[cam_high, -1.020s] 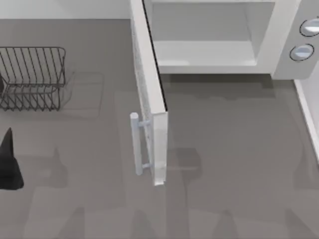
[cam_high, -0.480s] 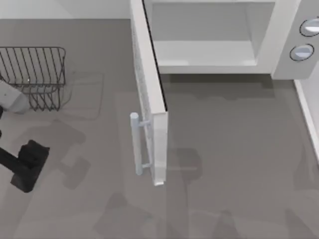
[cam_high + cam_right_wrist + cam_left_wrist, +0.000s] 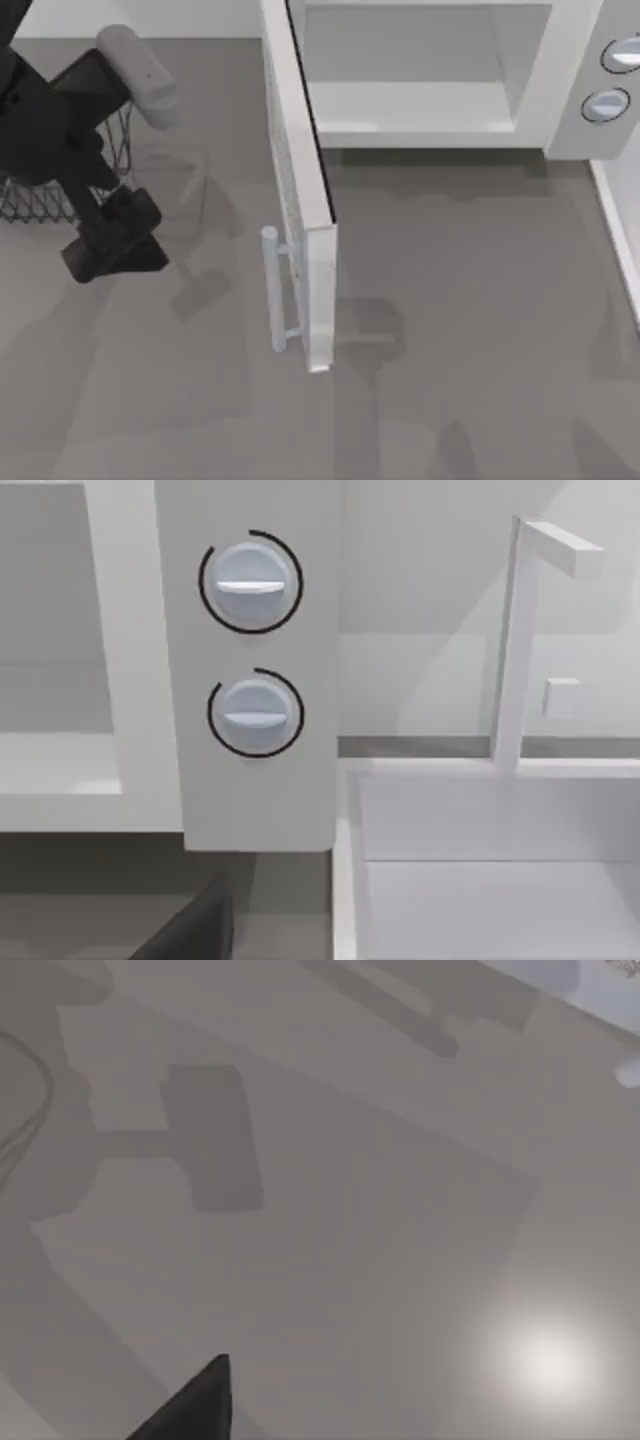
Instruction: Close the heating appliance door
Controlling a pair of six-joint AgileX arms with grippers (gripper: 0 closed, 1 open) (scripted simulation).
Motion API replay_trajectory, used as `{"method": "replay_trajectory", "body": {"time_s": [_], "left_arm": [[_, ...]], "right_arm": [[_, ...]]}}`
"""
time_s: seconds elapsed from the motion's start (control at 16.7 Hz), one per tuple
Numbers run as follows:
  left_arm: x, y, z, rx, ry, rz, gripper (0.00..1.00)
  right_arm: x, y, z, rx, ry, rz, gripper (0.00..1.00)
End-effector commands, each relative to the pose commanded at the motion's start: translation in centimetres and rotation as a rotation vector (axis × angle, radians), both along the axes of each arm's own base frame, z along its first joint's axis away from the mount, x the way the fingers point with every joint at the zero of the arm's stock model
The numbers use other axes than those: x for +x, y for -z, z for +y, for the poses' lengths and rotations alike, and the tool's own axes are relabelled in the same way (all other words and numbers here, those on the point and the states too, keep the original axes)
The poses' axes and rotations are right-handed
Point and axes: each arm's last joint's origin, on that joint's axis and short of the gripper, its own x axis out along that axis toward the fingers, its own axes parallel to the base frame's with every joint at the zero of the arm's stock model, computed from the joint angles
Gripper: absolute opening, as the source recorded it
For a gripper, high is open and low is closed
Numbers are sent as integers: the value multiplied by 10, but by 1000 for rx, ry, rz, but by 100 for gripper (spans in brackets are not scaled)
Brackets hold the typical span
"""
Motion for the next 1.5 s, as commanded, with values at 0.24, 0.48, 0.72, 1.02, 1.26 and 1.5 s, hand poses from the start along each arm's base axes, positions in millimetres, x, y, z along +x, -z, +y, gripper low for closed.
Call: {"method": "replay_trajectory", "body": {"time_s": [0.24,0.48,0.72,1.02,1.26,1.5], "left_arm": [[34,-32,-28,-47,189,-17,100],[49,-59,-46,-99,322,-103,100],[52,-66,-51,-117,363,-138,100],[52,-67,-50,-116,357,-141,100],[56,-45,-64,-117,363,-137,100],[59,-11,-84,-118,362,-142,100]], "right_arm": [[0,0,0,0,0,0,100],[0,0,0,0,0,0,100],[0,0,0,0,0,0,100],[0,0,0,0,0,0,100],[0,0,0,0,0,0,100],[0,0,0,0,0,0,100]]}}
